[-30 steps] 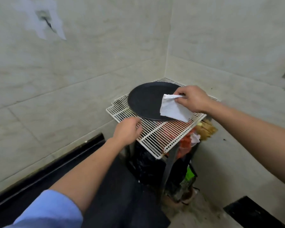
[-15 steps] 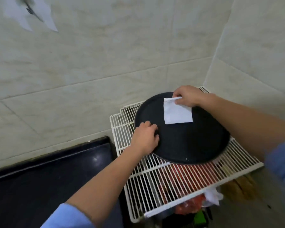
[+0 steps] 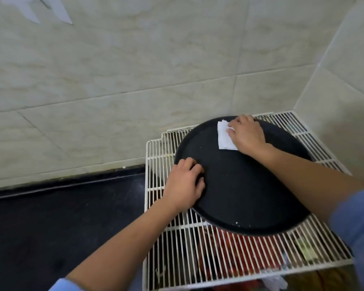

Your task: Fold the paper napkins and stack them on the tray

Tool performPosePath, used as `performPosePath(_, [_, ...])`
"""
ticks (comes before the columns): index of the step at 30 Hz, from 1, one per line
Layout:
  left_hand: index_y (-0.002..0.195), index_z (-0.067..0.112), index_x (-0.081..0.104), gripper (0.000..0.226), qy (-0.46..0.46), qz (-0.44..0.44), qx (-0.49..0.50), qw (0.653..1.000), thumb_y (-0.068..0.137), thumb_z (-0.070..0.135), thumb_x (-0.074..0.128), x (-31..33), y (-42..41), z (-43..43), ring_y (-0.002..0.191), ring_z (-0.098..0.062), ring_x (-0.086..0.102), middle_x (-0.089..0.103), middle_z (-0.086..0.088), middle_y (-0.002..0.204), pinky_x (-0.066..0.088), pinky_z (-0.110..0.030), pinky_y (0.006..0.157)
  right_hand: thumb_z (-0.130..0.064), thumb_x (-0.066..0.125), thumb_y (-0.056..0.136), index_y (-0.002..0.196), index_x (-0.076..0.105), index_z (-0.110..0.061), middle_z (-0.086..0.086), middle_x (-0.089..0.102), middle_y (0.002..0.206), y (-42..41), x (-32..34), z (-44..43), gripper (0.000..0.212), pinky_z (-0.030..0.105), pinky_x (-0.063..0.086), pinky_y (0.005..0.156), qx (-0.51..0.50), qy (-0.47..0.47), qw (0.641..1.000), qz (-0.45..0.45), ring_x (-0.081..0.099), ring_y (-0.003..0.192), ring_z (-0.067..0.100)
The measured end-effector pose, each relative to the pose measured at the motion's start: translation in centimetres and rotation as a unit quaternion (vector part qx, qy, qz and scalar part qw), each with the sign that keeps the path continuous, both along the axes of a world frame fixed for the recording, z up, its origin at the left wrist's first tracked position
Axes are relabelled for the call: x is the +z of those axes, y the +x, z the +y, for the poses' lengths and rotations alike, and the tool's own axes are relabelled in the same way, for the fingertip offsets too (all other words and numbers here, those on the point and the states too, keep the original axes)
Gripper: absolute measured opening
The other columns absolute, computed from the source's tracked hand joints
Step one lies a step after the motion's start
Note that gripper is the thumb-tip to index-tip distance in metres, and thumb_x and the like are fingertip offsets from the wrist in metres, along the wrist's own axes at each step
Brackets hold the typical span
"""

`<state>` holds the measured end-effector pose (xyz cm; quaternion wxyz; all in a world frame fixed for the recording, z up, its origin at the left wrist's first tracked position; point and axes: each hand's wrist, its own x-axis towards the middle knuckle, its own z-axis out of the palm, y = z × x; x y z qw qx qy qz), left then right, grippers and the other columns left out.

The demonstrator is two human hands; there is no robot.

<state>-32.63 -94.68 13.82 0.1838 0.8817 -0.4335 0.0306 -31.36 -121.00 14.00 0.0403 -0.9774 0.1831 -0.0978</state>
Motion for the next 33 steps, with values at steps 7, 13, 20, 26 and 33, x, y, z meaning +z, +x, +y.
performPosePath(7, [0.105, 0.014, 0.062, 0.024, -0.003, 0.012, -0.023, 1.0, 0.086, 0.026, 0.054, 1.2, 0.0, 1.2, 0.098, -0.023, 0.05, 0.054, -0.003, 0.107, 0.044, -0.041, 0.087, -0.032, 0.042, 0.097, 0.128, 0.055, -0.015, 0.012, 0.048, 0.13, 0.1, 1.4, 1.0, 0.037, 0.044, 0.038, 0.093, -0.016, -0.002, 0.999, 0.039, 0.042, 0.12, 0.032])
performPosePath(13, [0.108, 0.013, 0.063, 0.023, -0.011, -0.009, 0.066, 0.998, 0.088, 0.024, 0.056, 3.6, 1.2, 10.3, 0.091, -0.024, 0.056, 0.058, -0.004, 0.102, 0.047, -0.036, 0.077, -0.03, 0.048, 0.093, 0.123, 0.059, -0.015, 0.012, 0.053, 0.125, 1.5, 5.8, 9.7, 0.035, 0.043, 0.039, 0.093, 0.058, -0.012, 0.997, -0.043, 0.045, 0.117, 0.033])
performPosePath(20, [0.106, 0.018, 0.059, 0.022, 0.101, 0.043, 0.236, 0.966, 0.091, 0.031, 0.049, 2.7, -0.8, 32.1, 0.095, -0.027, 0.058, 0.059, -0.002, 0.104, 0.049, -0.037, 0.076, -0.031, 0.049, 0.09, 0.111, 0.066, -0.016, 0.012, 0.064, 0.112, 2.0, 7.6, 29.8, 0.031, 0.041, 0.047, 0.083, 0.208, -0.004, 0.976, -0.062, 0.057, 0.103, 0.034])
performPosePath(26, [0.101, 0.021, 0.059, 0.018, 0.135, 0.051, 0.329, 0.933, 0.09, 0.031, 0.049, 1.8, -5.7, 52.5, 0.096, -0.026, 0.058, 0.06, 0.0, 0.102, 0.047, -0.035, 0.074, -0.036, 0.05, 0.092, 0.101, 0.065, -0.021, 0.009, 0.067, 0.103, 0.5, 4.2, 49.1, 0.023, 0.032, 0.045, 0.07, 0.283, 0.023, 0.959, 0.026, 0.062, 0.094, 0.033])
performPosePath(33, [0.099, 0.022, 0.06, 0.018, 0.134, 0.074, 0.444, 0.883, 0.089, 0.031, 0.049, 0.9, -10.7, 70.5, 0.097, -0.026, 0.059, 0.061, -0.001, 0.103, 0.049, -0.035, 0.076, -0.04, 0.05, 0.093, 0.103, 0.062, -0.024, 0.002, 0.062, 0.103, 0.2, 1.0, 67.7, 0.023, 0.035, 0.047, 0.07, 0.386, 0.009, 0.919, 0.085, 0.061, 0.093, 0.027])
